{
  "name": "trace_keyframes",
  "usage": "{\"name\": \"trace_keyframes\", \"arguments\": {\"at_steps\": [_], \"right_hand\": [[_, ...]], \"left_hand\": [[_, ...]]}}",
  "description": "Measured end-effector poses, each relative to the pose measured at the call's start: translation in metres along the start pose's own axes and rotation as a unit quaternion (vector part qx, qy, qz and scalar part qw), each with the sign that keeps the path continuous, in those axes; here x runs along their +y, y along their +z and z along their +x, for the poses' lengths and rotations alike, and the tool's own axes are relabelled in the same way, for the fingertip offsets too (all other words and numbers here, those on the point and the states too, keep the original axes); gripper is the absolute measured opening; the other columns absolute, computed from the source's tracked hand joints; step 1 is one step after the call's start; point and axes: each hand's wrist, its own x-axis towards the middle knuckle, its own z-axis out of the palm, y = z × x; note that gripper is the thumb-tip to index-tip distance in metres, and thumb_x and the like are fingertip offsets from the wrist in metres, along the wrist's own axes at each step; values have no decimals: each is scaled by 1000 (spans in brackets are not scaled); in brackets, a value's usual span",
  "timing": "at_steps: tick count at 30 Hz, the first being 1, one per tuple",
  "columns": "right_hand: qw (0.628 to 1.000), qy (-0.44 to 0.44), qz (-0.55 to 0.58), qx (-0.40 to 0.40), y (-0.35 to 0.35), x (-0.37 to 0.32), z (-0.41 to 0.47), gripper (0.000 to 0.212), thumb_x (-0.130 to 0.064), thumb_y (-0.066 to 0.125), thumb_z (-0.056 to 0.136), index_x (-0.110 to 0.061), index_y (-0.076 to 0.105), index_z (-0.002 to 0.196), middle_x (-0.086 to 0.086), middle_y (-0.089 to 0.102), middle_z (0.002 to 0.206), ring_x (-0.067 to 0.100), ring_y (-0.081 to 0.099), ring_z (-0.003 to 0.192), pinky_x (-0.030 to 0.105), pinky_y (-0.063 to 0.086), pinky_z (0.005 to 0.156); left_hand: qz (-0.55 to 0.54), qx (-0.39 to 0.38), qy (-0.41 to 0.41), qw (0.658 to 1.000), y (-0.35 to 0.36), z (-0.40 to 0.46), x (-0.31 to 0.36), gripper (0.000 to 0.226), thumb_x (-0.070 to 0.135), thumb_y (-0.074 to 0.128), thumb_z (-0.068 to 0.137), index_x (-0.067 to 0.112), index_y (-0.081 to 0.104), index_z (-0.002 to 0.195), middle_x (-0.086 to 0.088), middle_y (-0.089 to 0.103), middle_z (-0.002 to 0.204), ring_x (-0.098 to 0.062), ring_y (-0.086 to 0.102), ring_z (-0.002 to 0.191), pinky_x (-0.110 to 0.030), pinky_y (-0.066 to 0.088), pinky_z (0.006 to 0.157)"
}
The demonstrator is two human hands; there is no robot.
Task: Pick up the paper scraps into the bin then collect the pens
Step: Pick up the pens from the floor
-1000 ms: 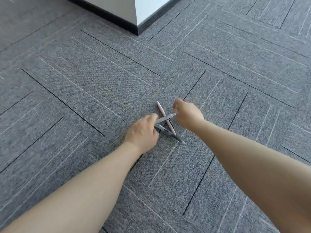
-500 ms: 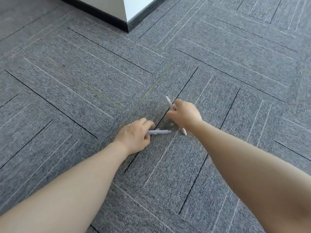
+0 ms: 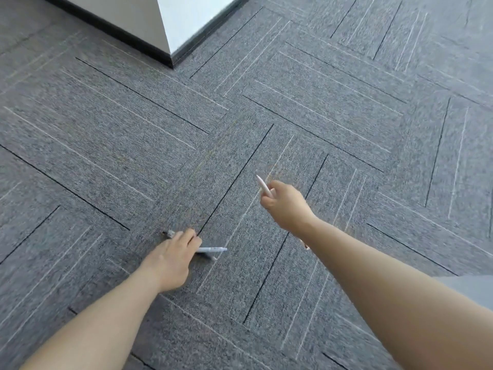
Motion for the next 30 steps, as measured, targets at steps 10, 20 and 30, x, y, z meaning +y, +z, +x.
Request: {"name": "trace_keyframes", "arguments": {"at_steps": [10, 20, 30], "right_hand": [[980, 95, 175, 13, -14, -21, -49, 11, -19, 50, 97, -11, 58, 97, 3, 54, 74, 13, 45, 54, 34, 49, 54], [930, 54, 342, 125, -184, -171, -159, 13, -8, 47, 91, -18, 54, 85, -1, 47, 64, 12, 39, 50, 30, 38, 47], [837, 12, 454, 305, -414, -285, -385, 21, 2, 44, 90, -15, 56, 89, 9, 41, 63, 22, 35, 55, 32, 33, 47]], "left_hand": [[-72, 93, -141, 983, -76, -5, 34, 12, 26, 45, 91, 18, 42, 99, 5, 41, 73, -10, 43, 62, -24, 38, 50], [-319, 259, -115, 905, -332, -75, 144, 34, 41, 40, 97, 22, 41, 69, 1, 52, 56, -16, 50, 51, -28, 30, 44], [-506, 253, 64, 822, -584, -211, 317, 46, 47, 47, 92, 4, 47, 74, -12, 47, 57, -36, 53, 59, -49, 46, 60]]}}
